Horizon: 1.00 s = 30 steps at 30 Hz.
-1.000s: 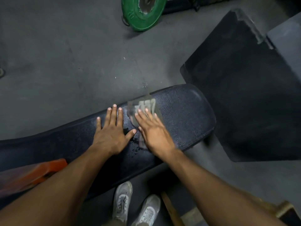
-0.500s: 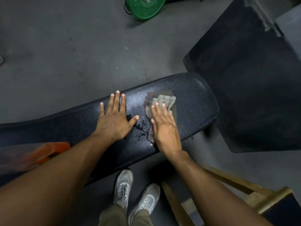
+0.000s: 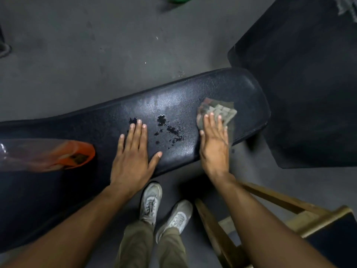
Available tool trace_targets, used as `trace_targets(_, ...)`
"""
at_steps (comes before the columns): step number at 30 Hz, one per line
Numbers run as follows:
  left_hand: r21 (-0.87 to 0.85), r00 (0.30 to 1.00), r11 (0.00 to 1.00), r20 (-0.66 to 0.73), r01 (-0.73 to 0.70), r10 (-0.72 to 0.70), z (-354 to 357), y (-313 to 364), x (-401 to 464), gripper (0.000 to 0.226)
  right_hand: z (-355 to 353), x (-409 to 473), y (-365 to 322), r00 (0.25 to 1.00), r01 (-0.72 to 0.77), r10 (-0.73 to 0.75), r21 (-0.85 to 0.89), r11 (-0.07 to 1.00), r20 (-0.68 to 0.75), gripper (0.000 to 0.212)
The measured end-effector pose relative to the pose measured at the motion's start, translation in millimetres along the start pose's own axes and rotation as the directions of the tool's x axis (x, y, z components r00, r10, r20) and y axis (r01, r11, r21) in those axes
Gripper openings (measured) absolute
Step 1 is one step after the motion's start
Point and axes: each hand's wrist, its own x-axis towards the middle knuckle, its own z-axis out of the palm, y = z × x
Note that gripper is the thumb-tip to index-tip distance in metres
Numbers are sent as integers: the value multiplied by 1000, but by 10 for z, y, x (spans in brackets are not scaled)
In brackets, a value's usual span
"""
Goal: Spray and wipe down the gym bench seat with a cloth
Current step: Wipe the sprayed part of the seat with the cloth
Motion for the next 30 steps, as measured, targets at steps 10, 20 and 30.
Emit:
trace_targets(10, 61, 1000, 998, 5, -21, 20, -61, -249, -213, 87, -93, -635, 121, 948, 270, -247, -92, 959, 203, 57)
trace_targets(20, 43, 996, 996, -46, 78, -76, 128, -242, -529, 86, 315, -257, -634, 973, 197, -200, 33, 980, 113, 53)
trace_targets(30, 78, 998, 995, -3, 56, -56, 91, -403, -609, 89, 33, -748, -33, 917, 362, -332, -115, 925, 223, 57)
